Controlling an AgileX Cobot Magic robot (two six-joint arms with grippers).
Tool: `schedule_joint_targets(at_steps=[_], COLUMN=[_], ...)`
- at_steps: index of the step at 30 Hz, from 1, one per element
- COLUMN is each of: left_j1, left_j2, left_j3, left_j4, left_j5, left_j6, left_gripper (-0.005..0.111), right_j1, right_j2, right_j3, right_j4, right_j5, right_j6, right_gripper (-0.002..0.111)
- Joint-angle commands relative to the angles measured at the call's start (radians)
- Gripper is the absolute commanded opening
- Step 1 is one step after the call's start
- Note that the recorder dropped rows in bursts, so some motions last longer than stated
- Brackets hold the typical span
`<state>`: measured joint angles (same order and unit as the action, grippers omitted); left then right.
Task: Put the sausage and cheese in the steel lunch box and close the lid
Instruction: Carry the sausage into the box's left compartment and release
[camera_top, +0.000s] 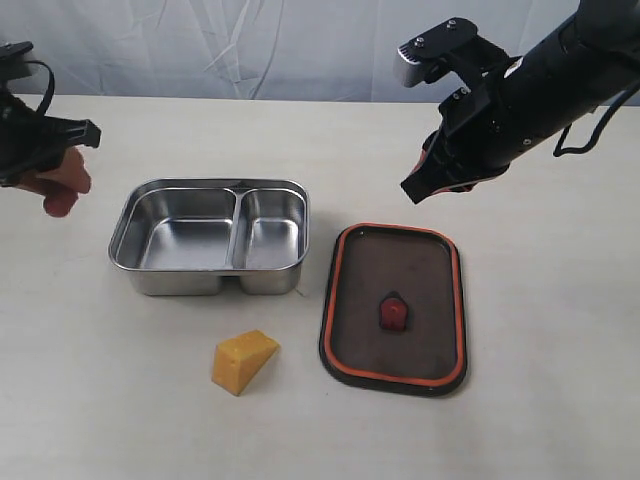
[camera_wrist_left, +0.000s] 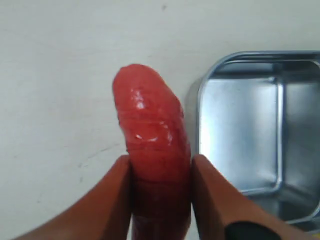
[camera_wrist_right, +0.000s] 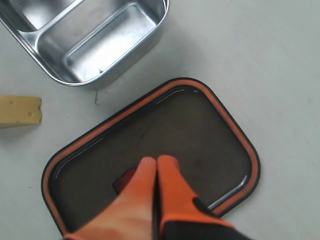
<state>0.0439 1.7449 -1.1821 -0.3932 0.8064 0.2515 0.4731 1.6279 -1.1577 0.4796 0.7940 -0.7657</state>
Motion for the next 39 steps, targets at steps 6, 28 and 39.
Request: schedule_joint_targets(at_steps=[6, 28, 39], left_j1=[-0.165, -0.216, -0.216], left_j2=[-0.021, 0.077, 0.082], left_j3=[-0.025, -0.025, -0.037], left_j4=[-0.085, -0.106, -0.124], left_j5=[-0.03, 0.03, 0.092], left_j6=[0.08, 0.127, 0.175], left_gripper=[0.0, 0.038, 0.062], right_j1=[-0.005, -0.005, -0.005], right_j2=[-0.01, -0.01, -0.01], right_j3=[-0.005, -0.005, -0.005], right_j4=[-0.008, -0.008, -0.008], right_j5=[-0.02, 0.0, 0.024], right_j6=[0.0, 0.0, 0.0], right_gripper=[0.0, 0.0, 0.0])
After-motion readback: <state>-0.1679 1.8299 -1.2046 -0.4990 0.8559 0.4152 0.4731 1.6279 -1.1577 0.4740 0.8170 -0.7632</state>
